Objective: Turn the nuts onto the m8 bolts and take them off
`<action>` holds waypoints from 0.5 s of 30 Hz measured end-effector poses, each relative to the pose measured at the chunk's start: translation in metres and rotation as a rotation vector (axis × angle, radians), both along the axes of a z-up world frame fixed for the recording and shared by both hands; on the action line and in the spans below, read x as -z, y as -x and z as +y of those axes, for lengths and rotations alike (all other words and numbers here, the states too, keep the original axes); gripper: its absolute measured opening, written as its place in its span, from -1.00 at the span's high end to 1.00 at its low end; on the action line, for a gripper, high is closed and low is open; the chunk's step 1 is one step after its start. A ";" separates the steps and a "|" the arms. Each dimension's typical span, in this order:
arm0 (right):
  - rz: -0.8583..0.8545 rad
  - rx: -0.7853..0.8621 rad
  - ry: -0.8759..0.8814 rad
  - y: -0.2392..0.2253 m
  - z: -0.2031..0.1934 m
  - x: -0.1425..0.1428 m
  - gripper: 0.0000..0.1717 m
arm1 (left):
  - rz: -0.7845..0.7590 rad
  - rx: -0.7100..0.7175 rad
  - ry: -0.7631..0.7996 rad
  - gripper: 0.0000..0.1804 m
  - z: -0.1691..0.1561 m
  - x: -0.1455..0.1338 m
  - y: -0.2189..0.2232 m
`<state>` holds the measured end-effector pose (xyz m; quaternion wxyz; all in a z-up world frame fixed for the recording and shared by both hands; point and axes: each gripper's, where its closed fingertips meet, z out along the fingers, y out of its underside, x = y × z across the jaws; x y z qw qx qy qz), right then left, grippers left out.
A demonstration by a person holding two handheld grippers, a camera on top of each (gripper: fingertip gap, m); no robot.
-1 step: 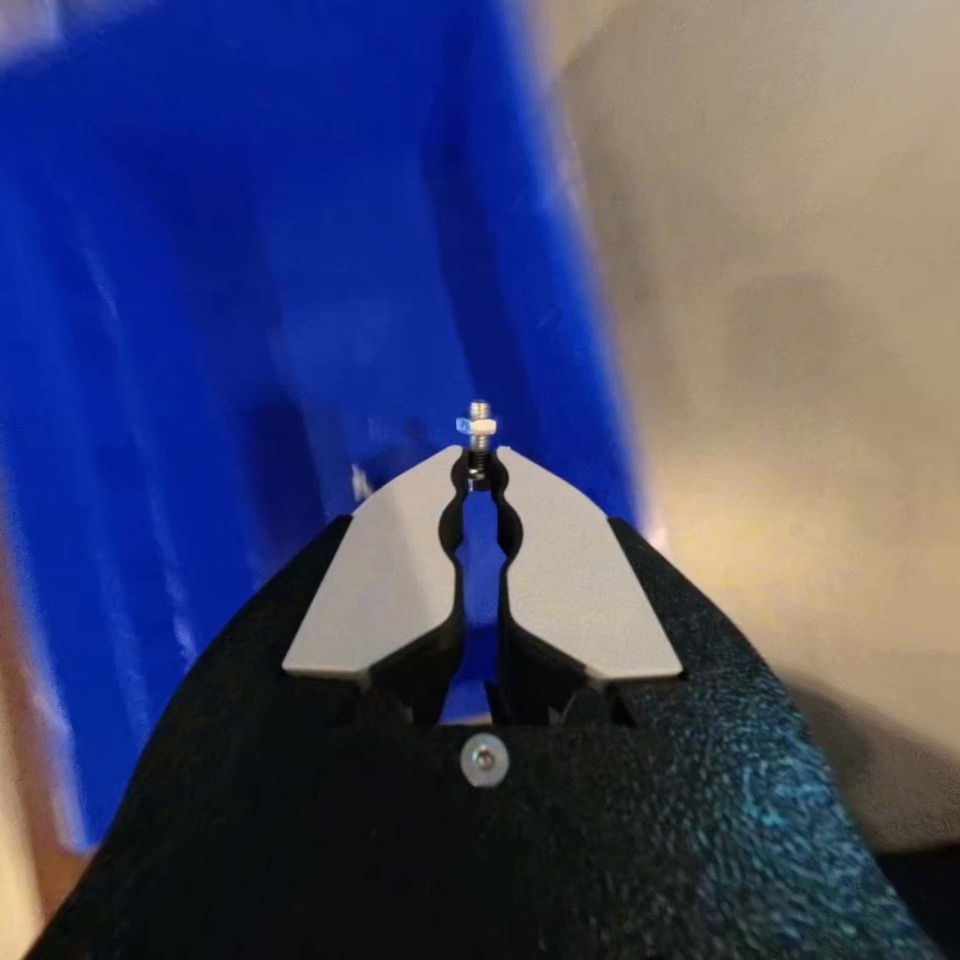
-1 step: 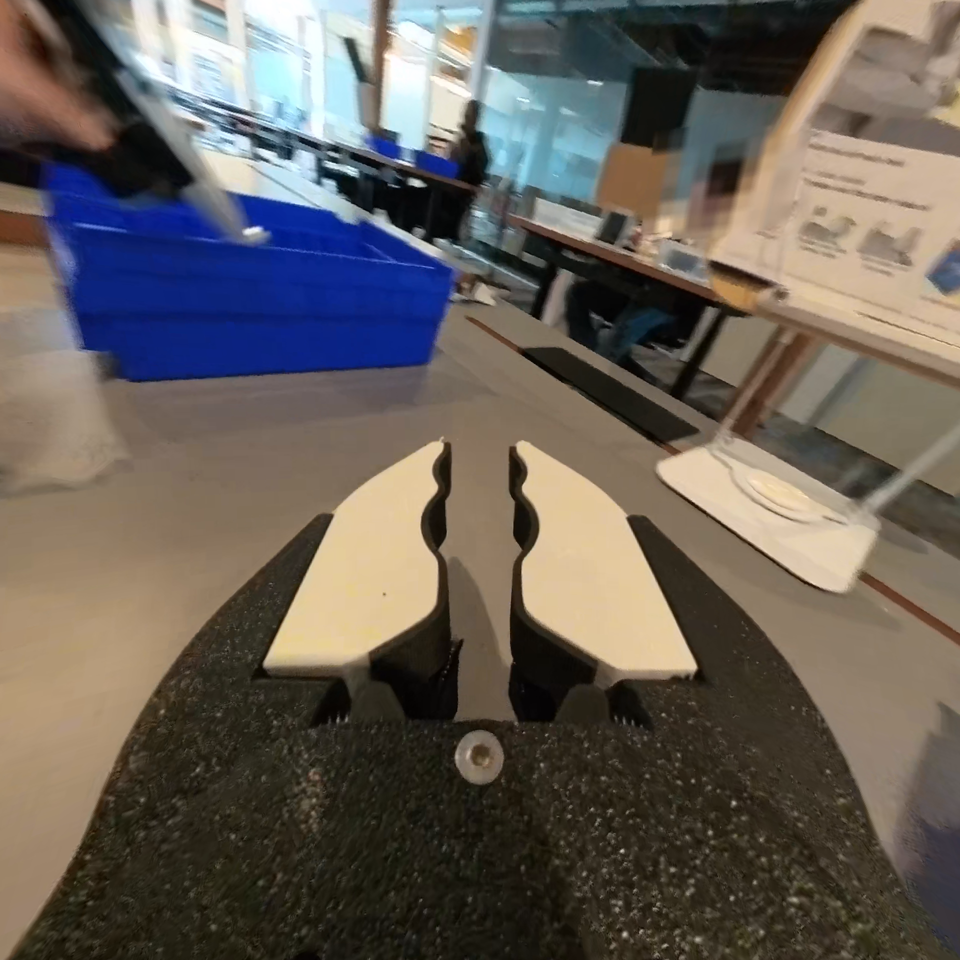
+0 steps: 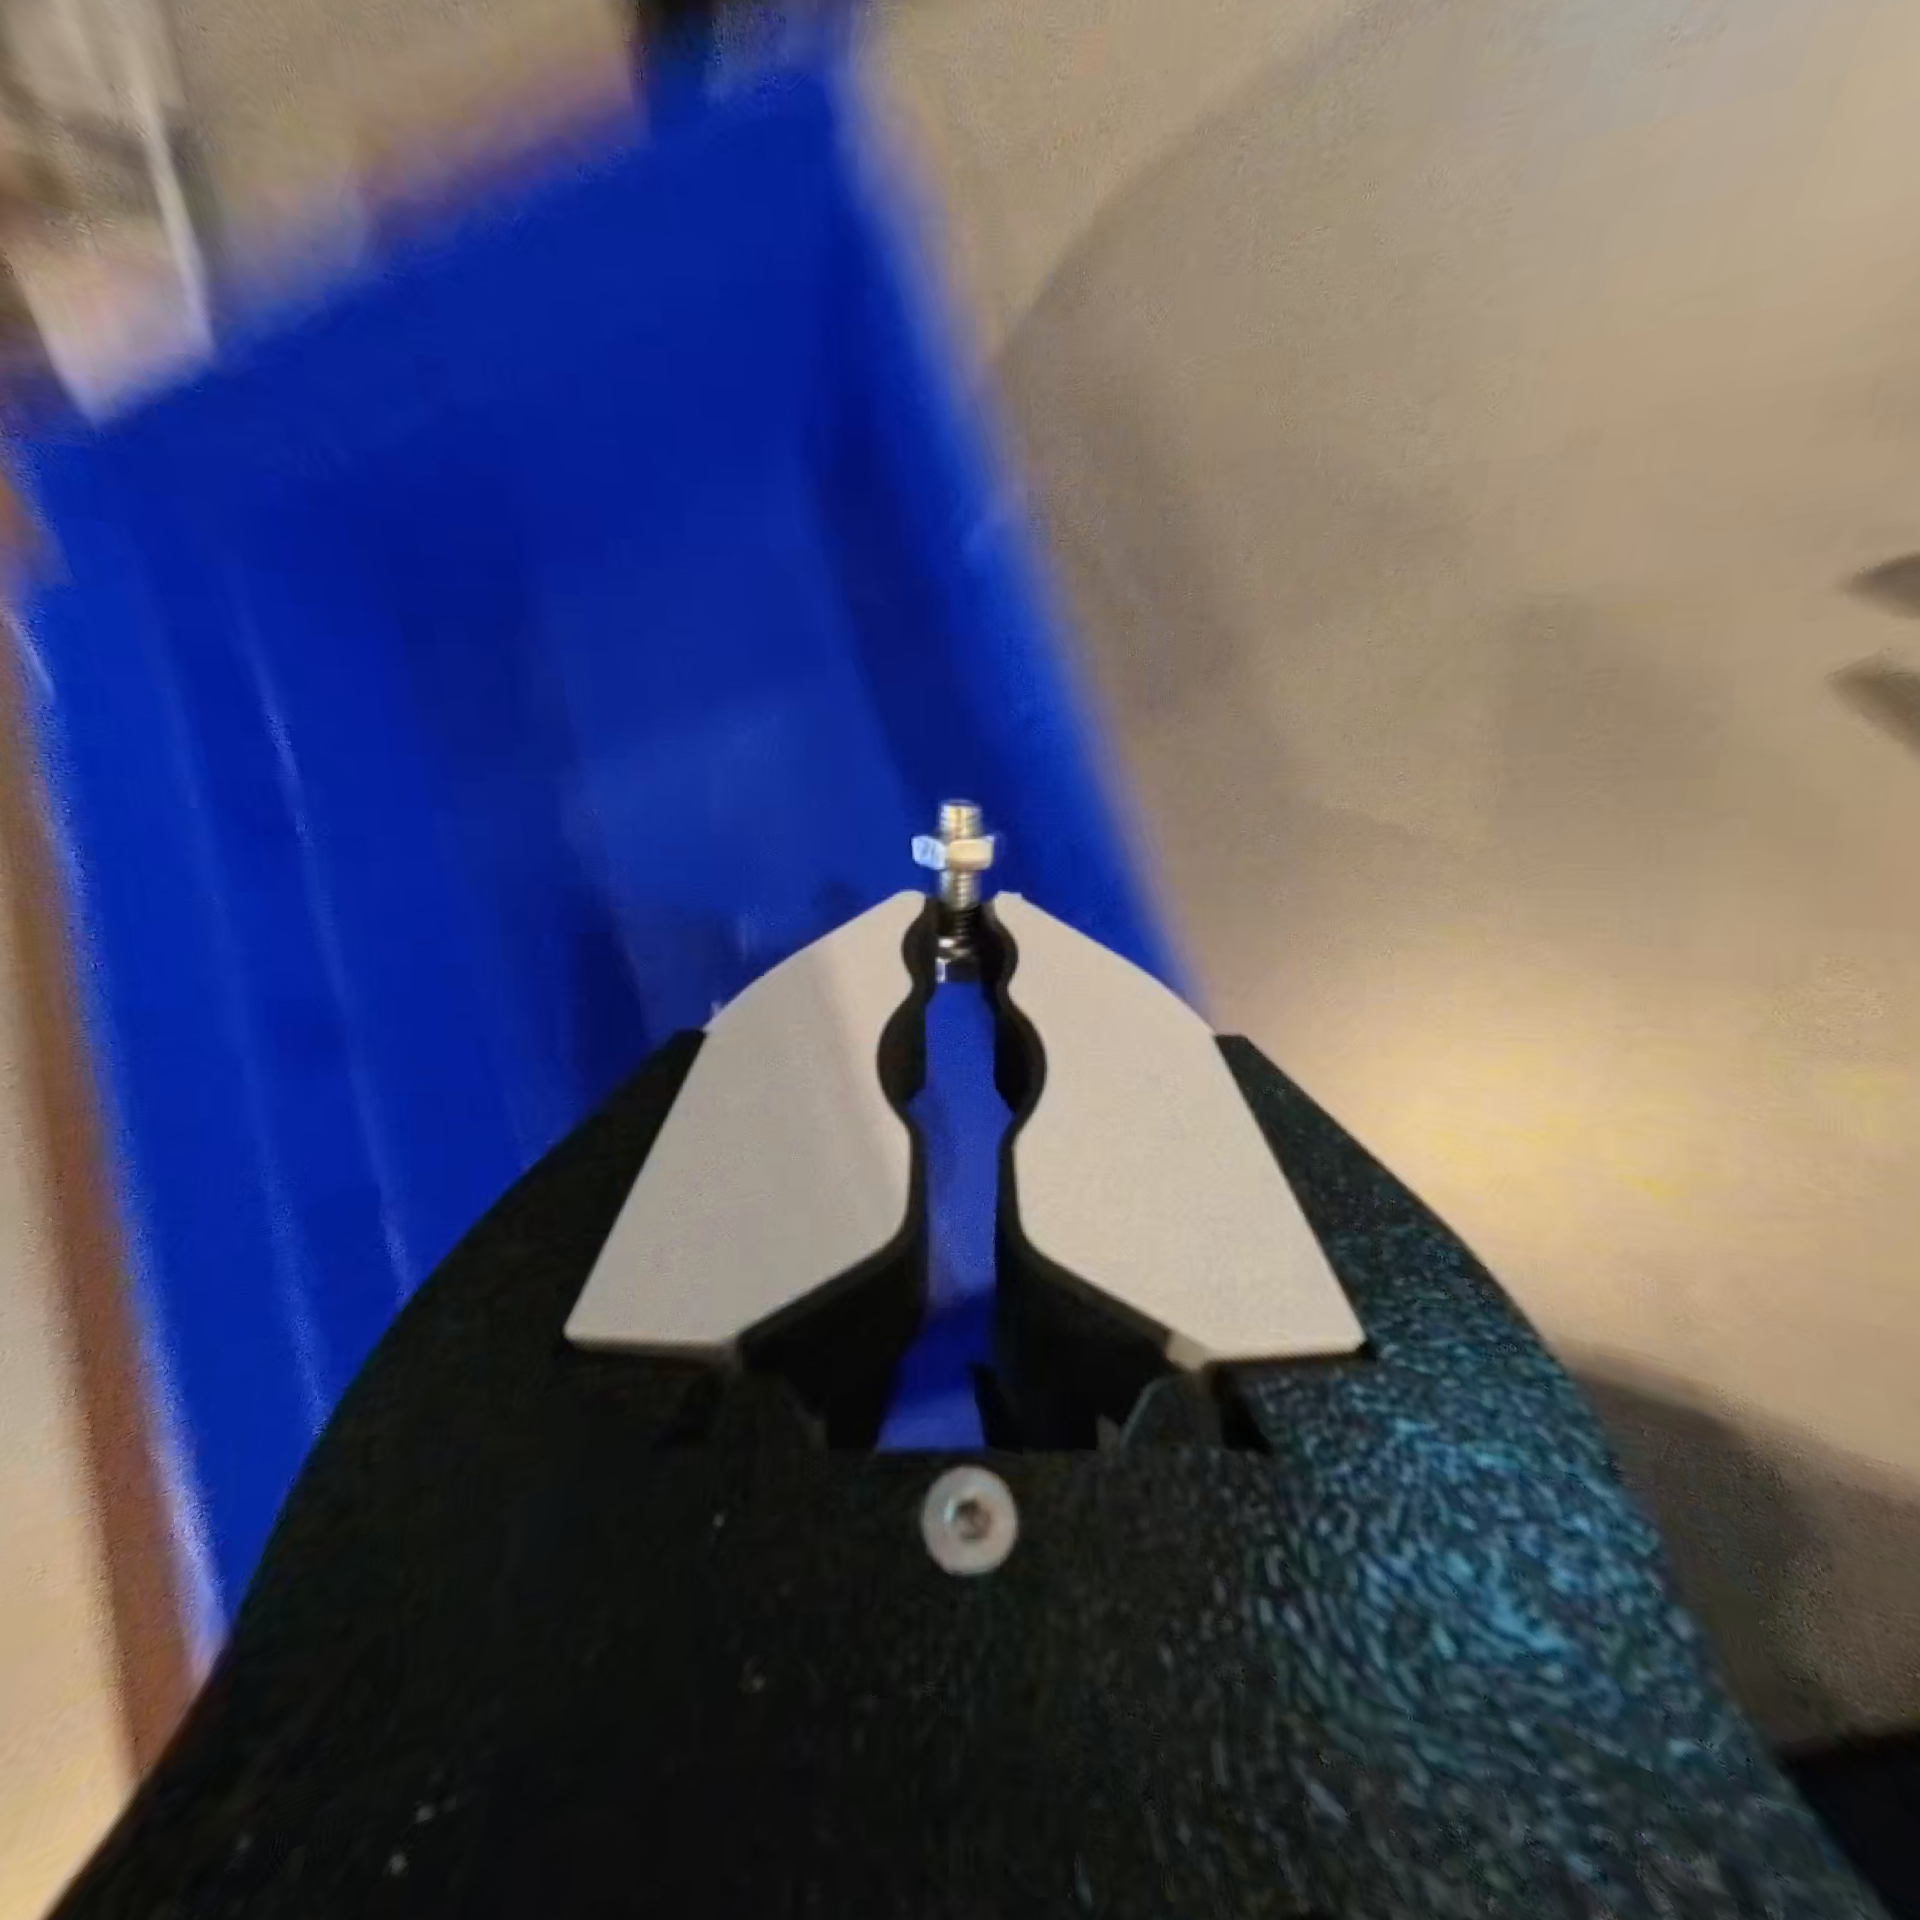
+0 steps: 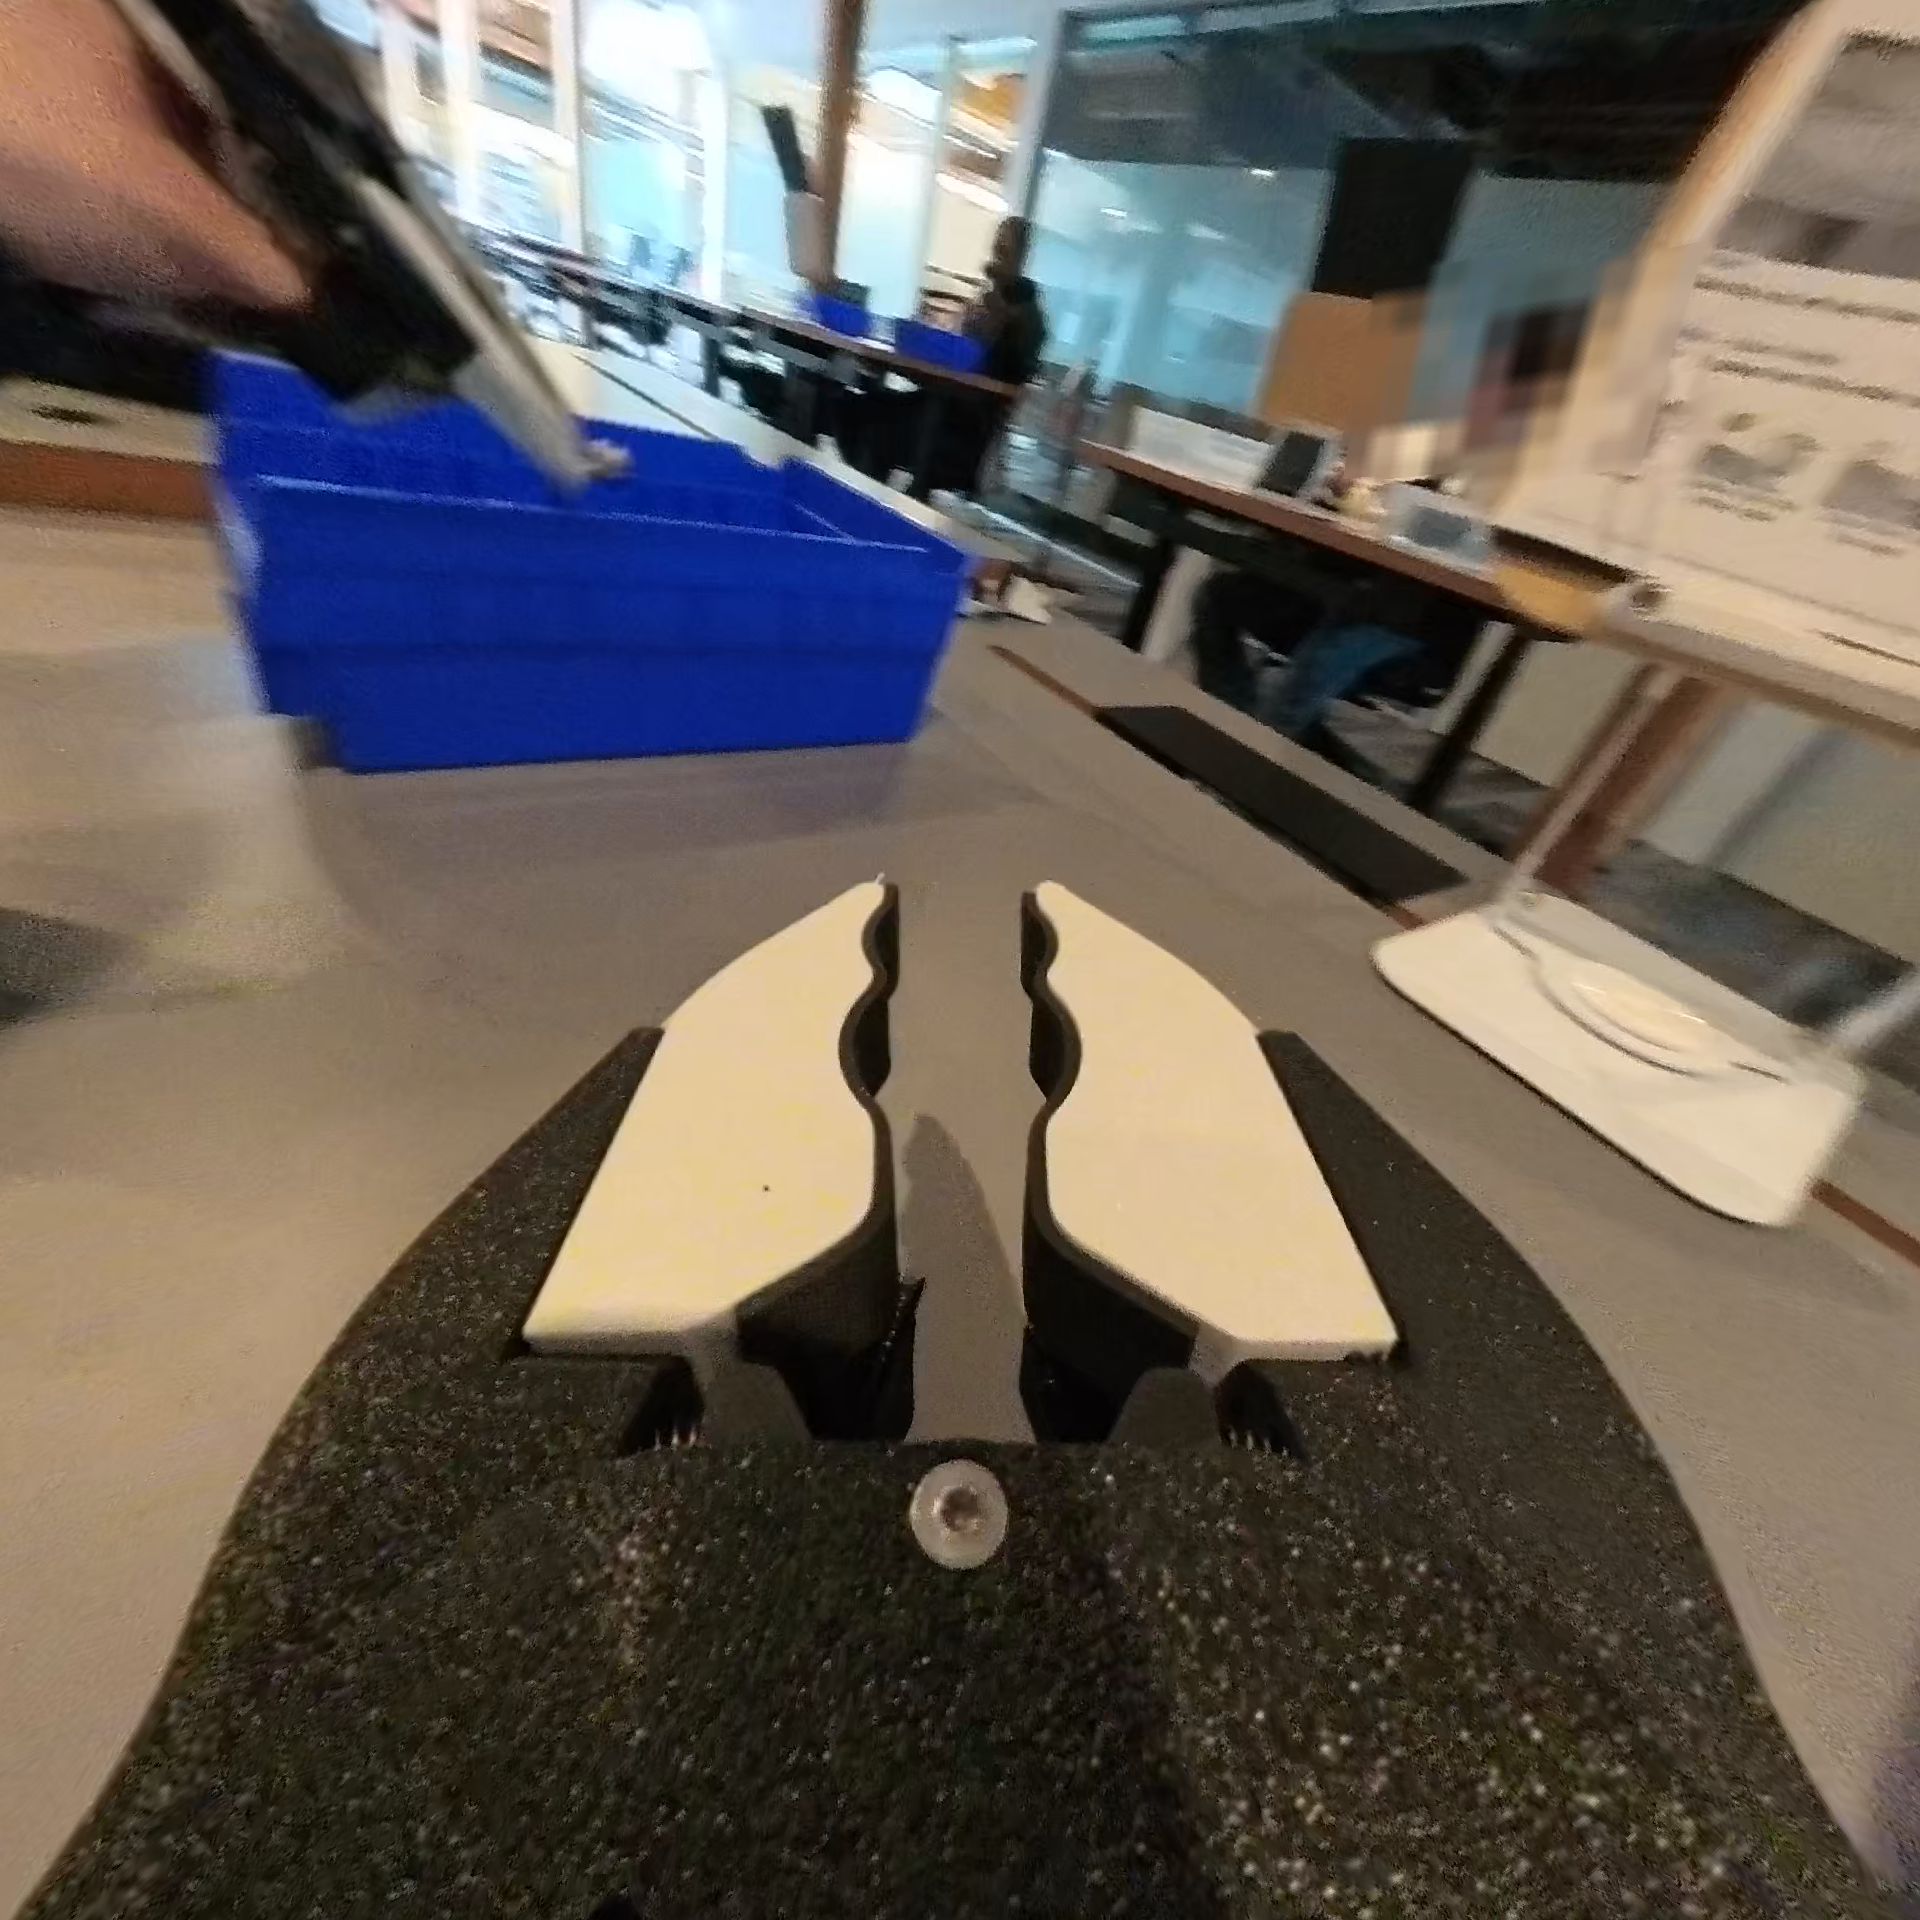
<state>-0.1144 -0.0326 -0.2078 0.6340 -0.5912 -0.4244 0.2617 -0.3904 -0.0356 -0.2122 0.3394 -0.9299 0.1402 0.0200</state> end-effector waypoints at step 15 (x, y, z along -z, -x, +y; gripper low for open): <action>-0.015 -0.403 0.168 0.029 -0.052 0.009 0.67 | 0.218 1.044 -0.449 0.92 -0.042 0.012 -0.249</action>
